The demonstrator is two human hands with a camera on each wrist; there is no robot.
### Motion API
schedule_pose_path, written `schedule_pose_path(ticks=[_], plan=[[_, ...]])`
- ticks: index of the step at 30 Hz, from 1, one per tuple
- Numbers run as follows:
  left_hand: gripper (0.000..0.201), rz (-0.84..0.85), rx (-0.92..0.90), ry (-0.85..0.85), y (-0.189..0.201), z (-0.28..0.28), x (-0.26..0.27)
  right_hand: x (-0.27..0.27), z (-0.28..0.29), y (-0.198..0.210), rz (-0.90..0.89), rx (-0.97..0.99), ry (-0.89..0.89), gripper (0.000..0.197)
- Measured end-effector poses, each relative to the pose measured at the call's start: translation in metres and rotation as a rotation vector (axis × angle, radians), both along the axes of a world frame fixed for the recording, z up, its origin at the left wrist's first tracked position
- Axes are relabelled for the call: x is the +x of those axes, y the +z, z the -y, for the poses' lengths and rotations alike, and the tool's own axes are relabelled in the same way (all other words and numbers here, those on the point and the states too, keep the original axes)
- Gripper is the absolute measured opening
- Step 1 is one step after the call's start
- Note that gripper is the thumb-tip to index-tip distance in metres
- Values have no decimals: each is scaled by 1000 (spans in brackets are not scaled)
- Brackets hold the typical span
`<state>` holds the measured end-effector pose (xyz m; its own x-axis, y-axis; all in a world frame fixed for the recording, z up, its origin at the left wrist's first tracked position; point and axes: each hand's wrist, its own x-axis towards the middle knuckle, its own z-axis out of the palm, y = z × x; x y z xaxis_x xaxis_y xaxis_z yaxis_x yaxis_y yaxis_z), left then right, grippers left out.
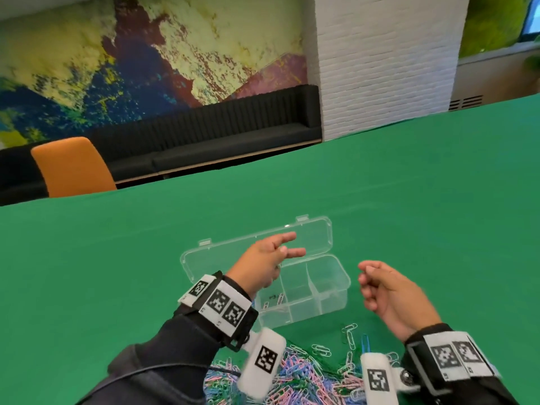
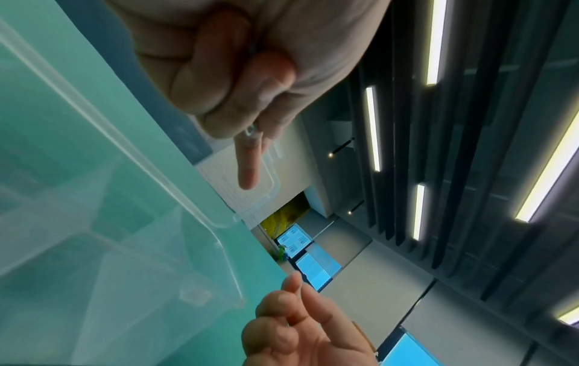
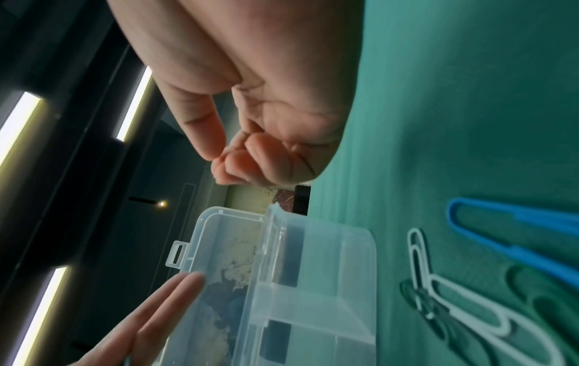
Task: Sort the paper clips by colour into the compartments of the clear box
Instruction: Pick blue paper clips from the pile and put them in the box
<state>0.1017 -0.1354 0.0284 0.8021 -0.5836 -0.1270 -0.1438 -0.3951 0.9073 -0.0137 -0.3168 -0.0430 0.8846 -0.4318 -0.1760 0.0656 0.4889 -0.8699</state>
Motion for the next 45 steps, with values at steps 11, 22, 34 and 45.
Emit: schedule_pose_path(ticks=[11, 22, 34, 45], plan=[[26, -73, -3, 23, -11, 3, 6, 1, 4, -8, 8, 87, 37, 16], [38, -485, -291, 240, 4, -55, 10, 1, -5, -9, 19, 38, 151, 14], [25, -255, -51, 180, 4, -85, 8, 2, 0, -15, 3, 31, 157, 16], [59, 515, 1071, -609, -8, -66, 38, 5, -2, -18, -30, -49, 196, 50]])
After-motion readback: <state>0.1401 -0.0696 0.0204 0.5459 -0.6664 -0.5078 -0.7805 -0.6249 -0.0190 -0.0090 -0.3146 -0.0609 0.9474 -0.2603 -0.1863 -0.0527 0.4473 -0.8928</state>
